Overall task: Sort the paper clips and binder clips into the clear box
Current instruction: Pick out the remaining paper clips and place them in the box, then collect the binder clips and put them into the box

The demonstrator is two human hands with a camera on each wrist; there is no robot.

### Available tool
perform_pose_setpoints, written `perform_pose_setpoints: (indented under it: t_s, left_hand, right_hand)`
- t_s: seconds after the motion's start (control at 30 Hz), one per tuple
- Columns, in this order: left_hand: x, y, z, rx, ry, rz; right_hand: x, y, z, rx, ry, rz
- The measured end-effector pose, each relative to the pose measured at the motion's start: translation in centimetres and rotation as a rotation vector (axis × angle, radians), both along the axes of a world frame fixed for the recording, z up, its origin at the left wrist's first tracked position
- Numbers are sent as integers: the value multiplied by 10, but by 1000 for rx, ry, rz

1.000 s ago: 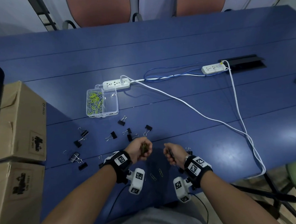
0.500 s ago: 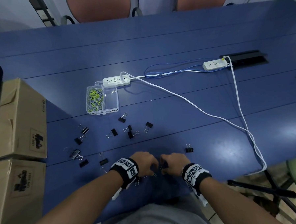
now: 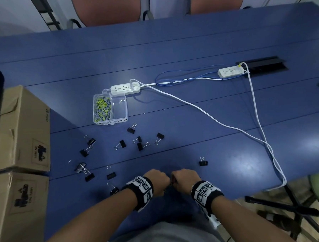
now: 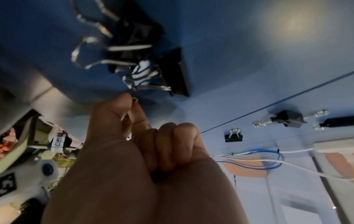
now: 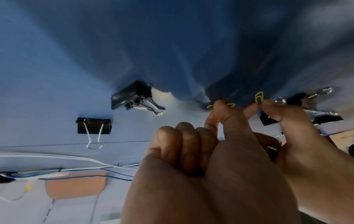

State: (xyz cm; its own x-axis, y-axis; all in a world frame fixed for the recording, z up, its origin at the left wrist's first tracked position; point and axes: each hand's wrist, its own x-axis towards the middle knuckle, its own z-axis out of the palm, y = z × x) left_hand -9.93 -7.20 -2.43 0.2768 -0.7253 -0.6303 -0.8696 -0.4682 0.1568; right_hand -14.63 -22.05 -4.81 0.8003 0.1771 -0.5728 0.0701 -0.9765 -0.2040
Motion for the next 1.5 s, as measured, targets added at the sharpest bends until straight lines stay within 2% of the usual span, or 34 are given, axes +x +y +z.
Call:
perform_pose_setpoints:
  t_s: [0.23,0.47,0.57,0.67,0.73,0.8,0.9,0.97,1.17,1.33,1.5]
  left_hand:
    - [3,1,-4,-13,91,99]
    - [25,25,-7,-167,136,436]
    - [36,34,-13,-247,227,599]
    - [44,41,-14,-407,369,783]
    - [46,44,-13,-494,483,953]
    - [50,45,-11,-605,579,1156]
    - [60,49,-5,-766,639,1378]
    - [69,55,2,-839,634,1508]
    - [97,77,31,-1003,562,1733]
    - [127,102,44,-1239,800,1892]
    - [154,125,56,-1391,954,1937]
  right_hand:
    - [-1,3,-1,-38,-20,56]
    - [-4,3,0,-37,-31,101]
    - [-5,3,-1,-39,-41,112]
    - [-5,3,2,-14,-36,100]
    - [-2,3,5,89,15,-35]
    - [5,5,9,337,80,-295]
    - [25,17,28,763,154,-675]
    - [44,25,43,895,211,-809]
    - [102,52,75,1272,326,-1023]
    - [146,73,95,1478,396,-1014]
    - [183,91,96,1560,440,-993]
